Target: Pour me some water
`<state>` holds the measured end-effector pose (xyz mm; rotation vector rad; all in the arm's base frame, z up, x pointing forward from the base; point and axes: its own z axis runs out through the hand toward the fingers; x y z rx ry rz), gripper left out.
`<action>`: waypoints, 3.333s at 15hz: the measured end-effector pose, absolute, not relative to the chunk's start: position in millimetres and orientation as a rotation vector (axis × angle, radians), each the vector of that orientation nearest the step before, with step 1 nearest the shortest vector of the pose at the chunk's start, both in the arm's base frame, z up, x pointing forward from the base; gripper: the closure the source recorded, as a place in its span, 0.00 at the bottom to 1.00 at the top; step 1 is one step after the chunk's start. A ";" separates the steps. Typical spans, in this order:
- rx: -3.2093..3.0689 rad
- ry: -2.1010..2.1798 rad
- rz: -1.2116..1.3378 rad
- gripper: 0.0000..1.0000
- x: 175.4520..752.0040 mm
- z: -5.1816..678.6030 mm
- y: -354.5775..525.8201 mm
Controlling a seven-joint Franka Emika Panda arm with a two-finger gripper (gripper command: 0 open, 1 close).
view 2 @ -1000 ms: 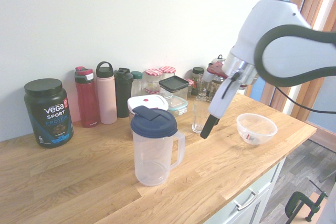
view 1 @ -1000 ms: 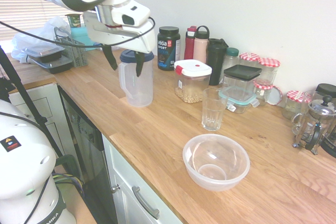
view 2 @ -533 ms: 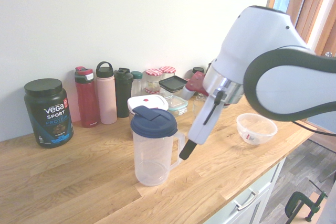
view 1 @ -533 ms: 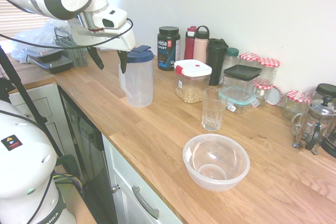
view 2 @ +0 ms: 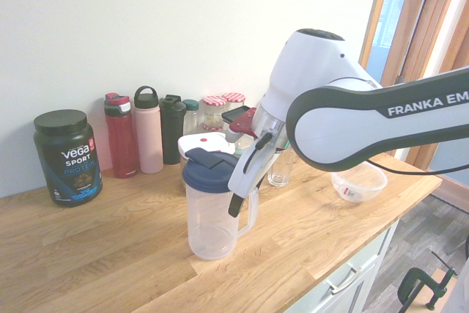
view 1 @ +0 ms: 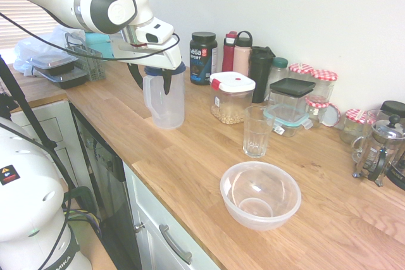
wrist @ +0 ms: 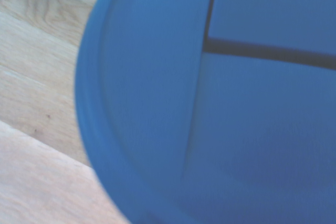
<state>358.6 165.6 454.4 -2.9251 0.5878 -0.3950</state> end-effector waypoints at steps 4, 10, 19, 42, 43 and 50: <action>-2.936 0.607 -0.387 1.00 366.2 446.2 163.4; -2.934 0.601 -0.395 1.00 373.6 450.7 164.0; -2.936 0.609 -0.390 1.00 371.9 450.6 168.3; -2.992 0.136 -0.321 1.00 295.2 605.4 -23.6; -2.988 0.045 -0.336 1.00 296.8 613.5 -44.6; -2.947 -0.368 -0.361 1.00 347.8 647.0 -221.5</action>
